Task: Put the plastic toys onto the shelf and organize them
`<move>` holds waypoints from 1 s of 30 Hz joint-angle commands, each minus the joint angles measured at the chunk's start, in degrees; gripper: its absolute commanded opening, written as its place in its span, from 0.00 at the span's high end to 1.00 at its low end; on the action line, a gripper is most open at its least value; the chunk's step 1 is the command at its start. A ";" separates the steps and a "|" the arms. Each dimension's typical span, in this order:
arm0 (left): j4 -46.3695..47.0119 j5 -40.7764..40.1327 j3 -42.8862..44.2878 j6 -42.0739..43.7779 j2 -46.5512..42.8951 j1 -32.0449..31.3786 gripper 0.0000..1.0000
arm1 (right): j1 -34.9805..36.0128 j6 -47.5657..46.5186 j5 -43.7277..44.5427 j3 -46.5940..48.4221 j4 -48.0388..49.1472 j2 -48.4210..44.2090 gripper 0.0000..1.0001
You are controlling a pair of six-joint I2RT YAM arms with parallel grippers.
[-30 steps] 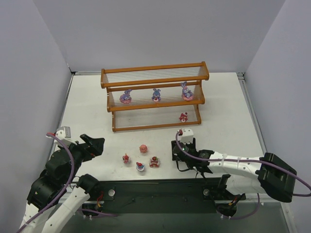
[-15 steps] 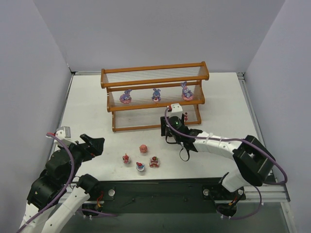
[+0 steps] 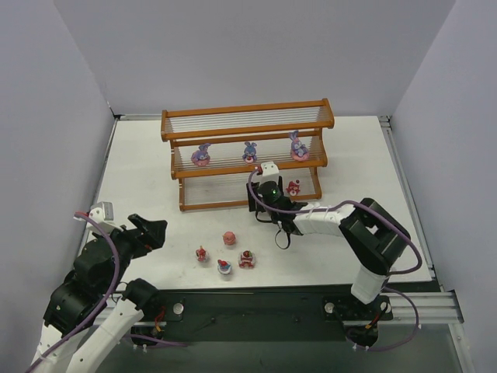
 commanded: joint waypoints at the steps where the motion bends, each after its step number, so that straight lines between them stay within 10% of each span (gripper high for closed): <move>1: 0.62 -0.79 0.37 -0.22 0.59 -0.31 0.03 | -0.19 -0.96 2.88 2.04 8.16 0.64 0.66; 30: 0.09 -1.05 0.54 -0.58 0.24 -0.57 0.03 | 1.31 1.42 10.54 2.91 10.72 7.32 0.56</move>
